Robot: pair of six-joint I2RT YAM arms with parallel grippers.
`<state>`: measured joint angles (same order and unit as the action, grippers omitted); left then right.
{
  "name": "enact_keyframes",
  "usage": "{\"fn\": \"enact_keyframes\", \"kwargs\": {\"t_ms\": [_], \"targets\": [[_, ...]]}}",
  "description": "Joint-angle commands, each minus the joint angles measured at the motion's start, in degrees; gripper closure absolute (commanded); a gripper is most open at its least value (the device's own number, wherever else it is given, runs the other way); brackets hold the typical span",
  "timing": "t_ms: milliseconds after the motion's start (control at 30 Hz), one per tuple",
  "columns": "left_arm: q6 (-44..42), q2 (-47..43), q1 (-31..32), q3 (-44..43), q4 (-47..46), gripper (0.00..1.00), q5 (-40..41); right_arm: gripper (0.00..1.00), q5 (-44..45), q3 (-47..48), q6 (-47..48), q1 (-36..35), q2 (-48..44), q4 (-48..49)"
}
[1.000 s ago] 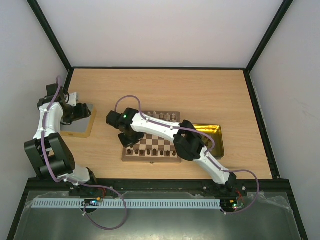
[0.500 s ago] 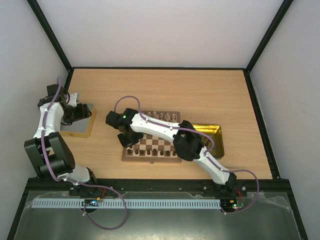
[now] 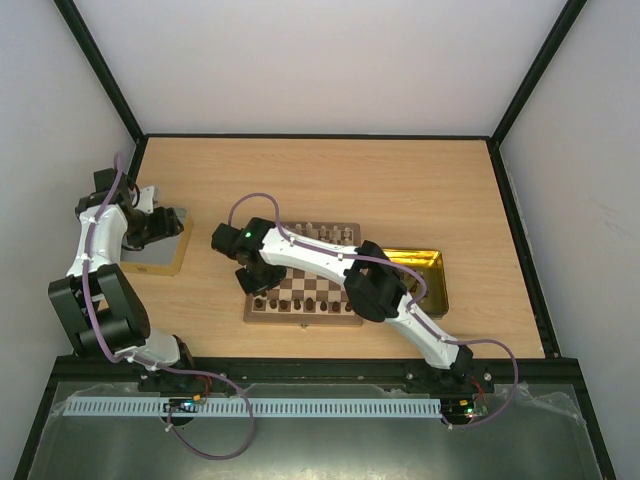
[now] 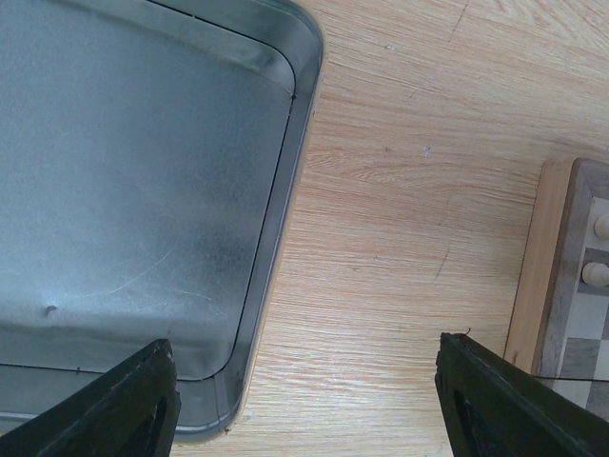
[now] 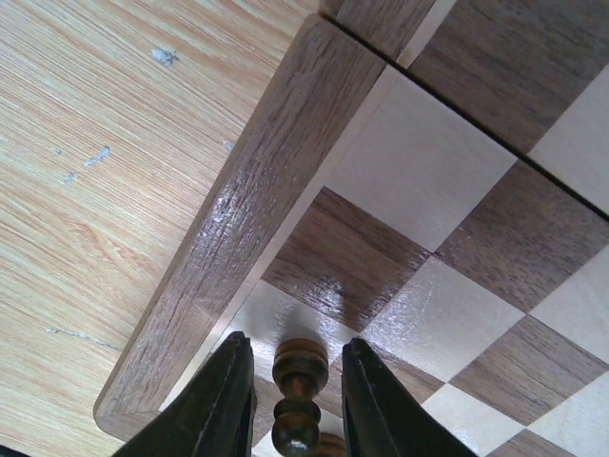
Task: Set up the chess pieces on the board
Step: Place the chess piece on the chessboard.
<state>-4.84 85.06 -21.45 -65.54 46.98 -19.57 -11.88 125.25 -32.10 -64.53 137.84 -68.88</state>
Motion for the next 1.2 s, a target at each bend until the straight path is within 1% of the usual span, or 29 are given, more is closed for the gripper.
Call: {"fn": "enact_keyframes", "kwargs": {"t_ms": [0,167,400,600,833,1167], "targets": [[0.45,0.39,-0.17,0.92,-0.22,0.26,-1.02,0.76,0.28,2.32,0.40,-0.40,0.41,-1.65],[0.41,0.63,-0.15,0.85,-0.14,0.26,-0.99,0.82,-0.13,2.54,0.53,-0.34,0.48,-1.52],[0.45,0.81,-0.16,0.80,-0.14,0.26,-1.08,0.85,-0.51,2.30,0.64,-0.39,0.50,-1.52],[0.31,1.00,-0.13,0.83,-0.14,0.26,-1.21,0.84,0.01,1.80,0.50,-0.34,0.41,-1.78],[0.36,1.21,-0.06,0.93,-0.22,0.26,-1.30,0.79,0.43,1.46,0.29,-0.28,0.20,-2.05],[0.25,1.51,-0.01,0.79,-0.31,0.26,-1.43,0.80,0.34,-0.21,0.32,-0.40,-0.83,-2.05]]}}
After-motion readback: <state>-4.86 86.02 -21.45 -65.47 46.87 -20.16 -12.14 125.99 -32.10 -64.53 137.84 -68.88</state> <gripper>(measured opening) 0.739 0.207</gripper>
